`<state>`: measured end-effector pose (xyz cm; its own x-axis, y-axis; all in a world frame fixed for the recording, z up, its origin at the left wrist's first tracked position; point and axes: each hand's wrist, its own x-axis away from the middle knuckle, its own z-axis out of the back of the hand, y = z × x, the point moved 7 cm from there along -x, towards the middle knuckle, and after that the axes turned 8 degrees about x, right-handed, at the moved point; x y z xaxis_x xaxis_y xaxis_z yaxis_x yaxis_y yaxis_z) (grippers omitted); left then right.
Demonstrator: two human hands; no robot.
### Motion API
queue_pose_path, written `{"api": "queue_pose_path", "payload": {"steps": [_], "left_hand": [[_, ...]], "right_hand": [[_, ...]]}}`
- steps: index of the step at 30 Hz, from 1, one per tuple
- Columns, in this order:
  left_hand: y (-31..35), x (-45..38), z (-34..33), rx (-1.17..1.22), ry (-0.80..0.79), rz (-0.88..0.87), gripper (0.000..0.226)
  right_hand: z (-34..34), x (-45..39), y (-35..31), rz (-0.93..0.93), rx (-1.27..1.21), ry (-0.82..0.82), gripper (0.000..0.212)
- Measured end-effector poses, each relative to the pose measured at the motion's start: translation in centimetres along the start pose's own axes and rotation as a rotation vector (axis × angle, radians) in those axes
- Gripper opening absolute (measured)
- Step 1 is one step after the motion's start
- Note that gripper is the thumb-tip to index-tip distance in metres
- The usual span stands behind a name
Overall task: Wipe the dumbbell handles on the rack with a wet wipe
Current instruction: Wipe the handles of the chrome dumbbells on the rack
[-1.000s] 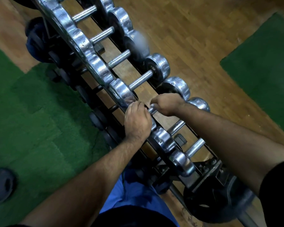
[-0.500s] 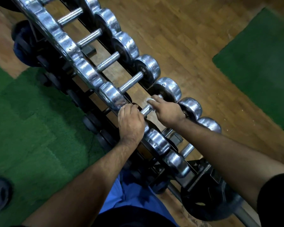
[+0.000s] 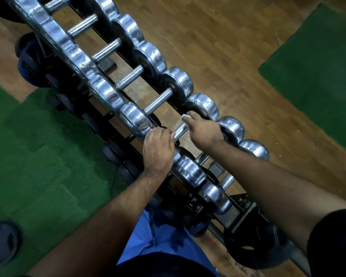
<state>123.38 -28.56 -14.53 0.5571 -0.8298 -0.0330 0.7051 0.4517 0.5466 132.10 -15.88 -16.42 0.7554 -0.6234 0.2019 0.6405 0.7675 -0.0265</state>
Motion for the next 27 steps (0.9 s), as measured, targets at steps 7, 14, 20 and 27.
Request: {"api": "queue_pose_path", "payload": {"steps": [7, 14, 20, 27], "left_hand": [[-0.4, -0.2, -0.2, 0.026, 0.039, 0.000, 0.028], [-0.1, -0.2, -0.1, 0.002, 0.034, -0.006, 0.028], [0.1, -0.2, 0.0, -0.015, 0.029, -0.006, 0.028], [0.3, -1.2, -0.3, -0.095, -0.098, -0.135, 0.028]], "right_hand": [[-0.4, 0.6, 0.6, -0.094, 0.012, 0.003, 0.054], [-1.0, 2.6, 0.8, -0.126, -0.039, 0.045, 0.059], [0.2, 5.1, 1.0, -0.465, -0.434, 0.259, 0.032], [-4.0, 4.2, -0.3, -1.126, -1.608, 0.089, 0.022]]}}
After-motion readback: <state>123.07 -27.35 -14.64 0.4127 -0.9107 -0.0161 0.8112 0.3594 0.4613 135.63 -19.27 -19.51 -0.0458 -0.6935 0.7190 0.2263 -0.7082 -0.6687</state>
